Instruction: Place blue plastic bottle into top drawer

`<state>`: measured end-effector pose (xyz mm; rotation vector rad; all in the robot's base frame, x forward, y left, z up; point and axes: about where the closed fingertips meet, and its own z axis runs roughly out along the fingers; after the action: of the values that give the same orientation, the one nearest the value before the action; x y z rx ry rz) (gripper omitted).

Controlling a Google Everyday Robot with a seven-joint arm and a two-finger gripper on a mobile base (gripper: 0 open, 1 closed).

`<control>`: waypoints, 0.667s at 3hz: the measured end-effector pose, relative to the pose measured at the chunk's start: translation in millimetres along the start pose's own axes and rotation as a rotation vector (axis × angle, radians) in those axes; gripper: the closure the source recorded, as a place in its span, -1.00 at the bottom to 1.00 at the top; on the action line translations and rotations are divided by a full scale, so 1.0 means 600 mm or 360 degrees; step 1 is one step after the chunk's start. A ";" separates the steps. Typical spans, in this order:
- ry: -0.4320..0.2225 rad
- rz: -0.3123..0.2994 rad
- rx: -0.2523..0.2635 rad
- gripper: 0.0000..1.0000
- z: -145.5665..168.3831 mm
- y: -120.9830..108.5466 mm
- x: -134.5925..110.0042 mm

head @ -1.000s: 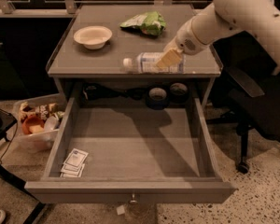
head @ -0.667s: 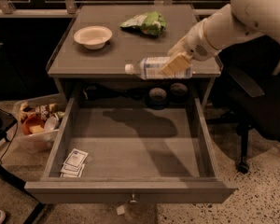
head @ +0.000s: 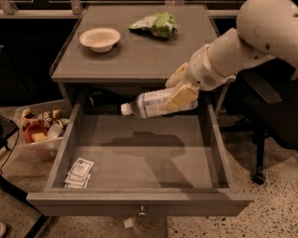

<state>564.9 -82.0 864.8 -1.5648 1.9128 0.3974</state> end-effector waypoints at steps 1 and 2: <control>0.0078 0.0012 -0.0132 1.00 0.075 0.063 0.017; 0.0070 0.0009 -0.0128 1.00 0.075 0.063 0.015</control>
Offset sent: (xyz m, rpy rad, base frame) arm -0.0182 0.0245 -0.0343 -0.0283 0.0575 0.0338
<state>540.2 -52.9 819.3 -1.6328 1.9569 0.4509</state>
